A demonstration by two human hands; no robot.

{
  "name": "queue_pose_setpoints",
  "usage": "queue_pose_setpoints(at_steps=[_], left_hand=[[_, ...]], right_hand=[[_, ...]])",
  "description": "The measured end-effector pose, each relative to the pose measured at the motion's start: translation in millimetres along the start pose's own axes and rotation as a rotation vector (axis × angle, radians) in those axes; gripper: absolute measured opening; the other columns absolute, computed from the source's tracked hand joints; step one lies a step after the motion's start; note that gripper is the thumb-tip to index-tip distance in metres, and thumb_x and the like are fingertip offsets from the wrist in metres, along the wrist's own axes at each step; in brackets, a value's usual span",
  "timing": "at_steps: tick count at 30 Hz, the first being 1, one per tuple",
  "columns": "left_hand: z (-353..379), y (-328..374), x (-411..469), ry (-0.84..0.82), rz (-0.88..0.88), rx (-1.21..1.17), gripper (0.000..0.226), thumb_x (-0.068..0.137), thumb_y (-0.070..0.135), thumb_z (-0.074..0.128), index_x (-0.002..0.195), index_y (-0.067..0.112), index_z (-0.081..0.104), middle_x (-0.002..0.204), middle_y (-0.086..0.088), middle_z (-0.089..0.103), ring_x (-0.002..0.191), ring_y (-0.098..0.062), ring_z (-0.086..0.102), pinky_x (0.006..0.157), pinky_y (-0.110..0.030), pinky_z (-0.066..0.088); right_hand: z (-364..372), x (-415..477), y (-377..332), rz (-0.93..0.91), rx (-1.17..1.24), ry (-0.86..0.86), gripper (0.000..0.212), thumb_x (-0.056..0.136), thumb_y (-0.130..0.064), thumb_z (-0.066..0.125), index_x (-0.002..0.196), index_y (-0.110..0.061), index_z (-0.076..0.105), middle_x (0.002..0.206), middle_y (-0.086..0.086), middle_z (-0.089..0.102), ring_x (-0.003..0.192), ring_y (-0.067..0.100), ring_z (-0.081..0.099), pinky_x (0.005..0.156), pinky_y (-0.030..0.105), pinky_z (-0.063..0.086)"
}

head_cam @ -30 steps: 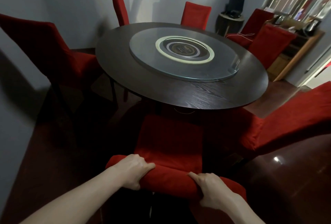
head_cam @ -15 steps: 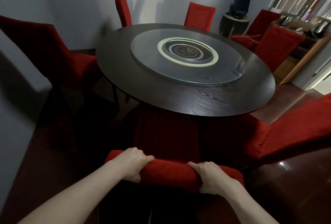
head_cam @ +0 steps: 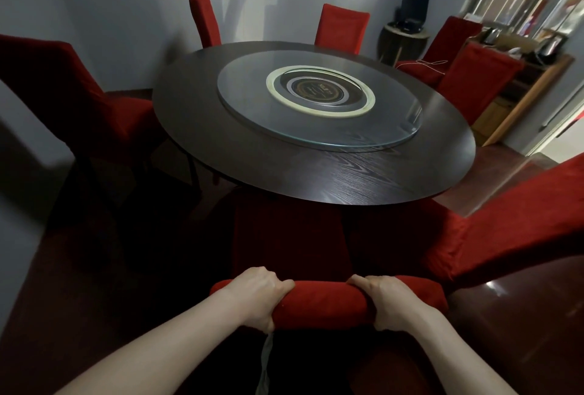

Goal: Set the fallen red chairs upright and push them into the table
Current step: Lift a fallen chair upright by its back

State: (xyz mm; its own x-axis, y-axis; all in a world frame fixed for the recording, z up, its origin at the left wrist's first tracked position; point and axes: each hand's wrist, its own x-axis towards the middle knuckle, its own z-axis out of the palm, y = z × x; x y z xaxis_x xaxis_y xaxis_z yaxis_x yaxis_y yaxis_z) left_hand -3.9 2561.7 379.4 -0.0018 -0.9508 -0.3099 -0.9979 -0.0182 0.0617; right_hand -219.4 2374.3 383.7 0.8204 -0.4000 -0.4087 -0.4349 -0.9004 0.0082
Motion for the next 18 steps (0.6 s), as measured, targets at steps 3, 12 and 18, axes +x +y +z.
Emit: queue_pose_setpoints(at_steps=[3,12,18], left_hand=[[5,-1,2,0.006,0.001,-0.027,0.062,0.07,0.043,0.073,0.12,0.018,0.047,0.098,-0.003,0.064,0.085,-0.022,0.063,0.077,-0.034,0.054],[-31,-13,-17,-0.138,-0.049,-0.188,0.076,0.081,0.065,0.061,0.141,0.024,0.041,0.13,-0.006,0.058,0.119,-0.026,0.055,0.099,-0.037,0.046],[-87,-38,-63,0.126,-0.169,-0.128,0.052,0.092,0.05,0.055,0.136,0.023,0.051,0.129,-0.005,0.061,0.12,-0.024,0.056,0.099,-0.034,0.045]], right_hand=[[5,3,-2,0.016,0.002,0.013,0.08,0.069,-0.02,0.076,0.137,-0.034,0.037,0.12,-0.003,0.059,0.108,0.019,0.059,0.098,0.031,0.045],[-49,3,-31,0.102,0.284,-0.166,0.086,0.065,-0.033,0.082,0.142,-0.028,0.043,0.134,0.0,0.053,0.119,0.02,0.054,0.097,0.032,0.048],[-126,22,-98,-0.021,0.15,0.129,0.061,0.081,-0.035,0.068,0.138,-0.024,0.051,0.127,0.007,0.059,0.118,0.026,0.056,0.095,0.032,0.046]])
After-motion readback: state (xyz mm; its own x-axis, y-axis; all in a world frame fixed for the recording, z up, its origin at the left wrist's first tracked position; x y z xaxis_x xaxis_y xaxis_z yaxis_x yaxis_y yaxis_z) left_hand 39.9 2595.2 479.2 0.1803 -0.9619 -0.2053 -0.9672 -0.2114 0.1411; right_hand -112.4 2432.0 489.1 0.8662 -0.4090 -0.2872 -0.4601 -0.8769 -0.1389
